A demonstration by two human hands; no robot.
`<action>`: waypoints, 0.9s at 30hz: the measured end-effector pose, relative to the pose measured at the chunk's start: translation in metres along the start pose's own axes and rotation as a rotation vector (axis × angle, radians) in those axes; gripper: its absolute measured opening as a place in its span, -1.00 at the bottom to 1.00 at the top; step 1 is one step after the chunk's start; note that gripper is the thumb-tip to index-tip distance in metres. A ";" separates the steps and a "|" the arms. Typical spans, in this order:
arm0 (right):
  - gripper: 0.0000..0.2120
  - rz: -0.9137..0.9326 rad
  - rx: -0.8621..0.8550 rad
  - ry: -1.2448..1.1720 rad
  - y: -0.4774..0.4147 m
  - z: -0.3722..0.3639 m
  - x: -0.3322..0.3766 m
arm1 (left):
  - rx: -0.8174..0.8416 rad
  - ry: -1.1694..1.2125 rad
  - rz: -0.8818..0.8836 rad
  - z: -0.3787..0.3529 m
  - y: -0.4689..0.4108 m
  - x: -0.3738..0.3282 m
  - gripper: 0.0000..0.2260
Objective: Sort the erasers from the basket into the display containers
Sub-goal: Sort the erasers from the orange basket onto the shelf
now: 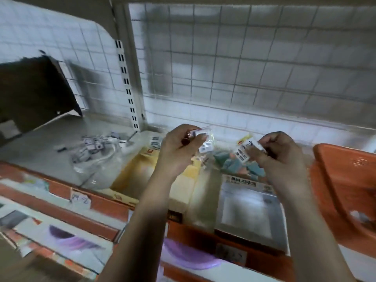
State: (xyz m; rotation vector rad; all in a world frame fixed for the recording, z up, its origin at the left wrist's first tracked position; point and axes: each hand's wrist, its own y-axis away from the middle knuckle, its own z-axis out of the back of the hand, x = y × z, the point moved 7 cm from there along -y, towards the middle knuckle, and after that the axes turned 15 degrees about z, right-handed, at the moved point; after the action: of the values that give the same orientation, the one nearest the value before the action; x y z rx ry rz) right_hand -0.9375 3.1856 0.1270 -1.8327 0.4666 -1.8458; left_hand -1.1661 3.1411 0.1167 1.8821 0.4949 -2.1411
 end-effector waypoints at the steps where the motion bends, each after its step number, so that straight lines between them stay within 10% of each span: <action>1: -0.71 -0.002 0.007 0.001 0.001 -0.014 -0.001 | -0.040 -0.036 -0.001 0.021 -0.006 0.003 -0.96; 8: -0.73 -0.058 0.001 0.065 0.003 -0.076 -0.018 | -0.157 -0.400 0.011 0.128 -0.065 -0.012 -0.90; 15: -0.72 -0.055 -0.049 0.110 0.001 -0.107 -0.021 | 0.277 -0.994 0.095 0.122 -0.133 -0.009 -0.79; 27: -0.76 -0.079 -0.081 0.182 0.001 -0.118 -0.020 | 0.715 -1.050 0.342 0.110 -0.181 0.078 -0.85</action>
State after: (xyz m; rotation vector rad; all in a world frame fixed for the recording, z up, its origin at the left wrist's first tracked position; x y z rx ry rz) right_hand -1.0550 3.1840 0.1051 -1.7648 0.5474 -2.0869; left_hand -1.3488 3.2640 0.0679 0.6585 -0.8145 -2.7849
